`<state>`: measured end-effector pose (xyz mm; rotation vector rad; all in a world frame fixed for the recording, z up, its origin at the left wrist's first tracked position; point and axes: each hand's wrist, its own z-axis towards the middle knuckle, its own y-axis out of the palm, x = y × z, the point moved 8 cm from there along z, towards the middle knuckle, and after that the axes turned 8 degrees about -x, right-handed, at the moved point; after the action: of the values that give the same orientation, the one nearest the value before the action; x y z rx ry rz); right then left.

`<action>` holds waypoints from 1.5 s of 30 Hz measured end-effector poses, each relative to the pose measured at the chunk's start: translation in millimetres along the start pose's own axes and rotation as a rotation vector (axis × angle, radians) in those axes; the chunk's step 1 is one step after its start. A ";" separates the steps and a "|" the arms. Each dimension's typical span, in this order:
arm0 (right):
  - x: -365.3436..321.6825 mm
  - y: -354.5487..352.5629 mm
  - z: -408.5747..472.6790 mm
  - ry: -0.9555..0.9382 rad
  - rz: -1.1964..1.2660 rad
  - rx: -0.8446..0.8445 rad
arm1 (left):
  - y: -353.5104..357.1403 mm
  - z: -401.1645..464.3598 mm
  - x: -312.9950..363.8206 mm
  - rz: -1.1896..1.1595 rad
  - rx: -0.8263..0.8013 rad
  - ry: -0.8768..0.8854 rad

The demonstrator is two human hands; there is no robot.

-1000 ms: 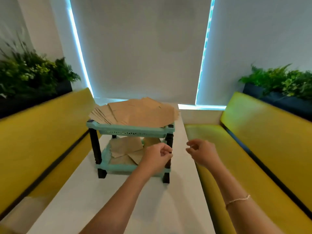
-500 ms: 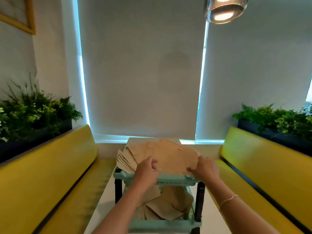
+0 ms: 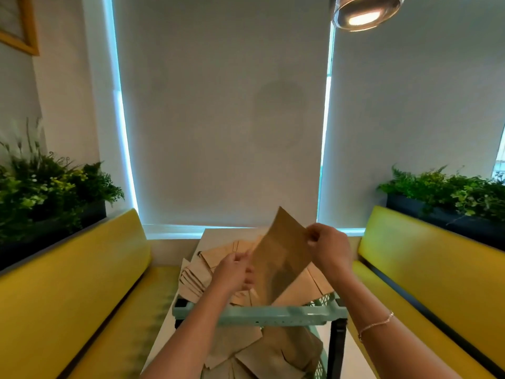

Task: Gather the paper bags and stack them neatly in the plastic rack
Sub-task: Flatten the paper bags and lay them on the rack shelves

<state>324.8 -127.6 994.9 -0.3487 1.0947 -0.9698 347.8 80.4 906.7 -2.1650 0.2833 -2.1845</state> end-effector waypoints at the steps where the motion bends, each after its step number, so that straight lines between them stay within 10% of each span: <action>1: -8.5 -7.7 2.8 -0.089 0.055 0.051 | 6.6 5.9 -1.3 -0.158 -0.062 -0.057; 7: -43.3 -5.4 4.1 -0.704 0.041 -0.188 | 22.9 38.5 10.7 -0.854 -0.235 -0.077; 11: -5.3 15.1 16.1 -0.464 0.033 -0.517 | 17.4 53.0 5.5 -0.651 -0.065 -0.037; 19: 80.8 51.9 20.5 0.119 -0.473 -0.557 | 13.5 61.1 -32.0 -0.651 0.088 -0.073; 32: 65.9 46.2 14.0 0.131 -0.457 -0.218 | 10.7 61.6 -44.8 -0.697 0.073 -0.105; 39: 36.1 2.7 33.4 0.059 -0.030 -0.135 | 10.9 63.3 -48.5 -0.716 0.053 -0.136; 45: 16.8 -44.3 20.4 -0.096 0.407 0.305 | 13.8 63.7 -47.3 -0.774 0.035 -0.134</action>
<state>322.8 -170.2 1024.0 0.0764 0.8688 -0.7312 410.8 68.8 857.8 -2.6837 -0.7130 -2.2817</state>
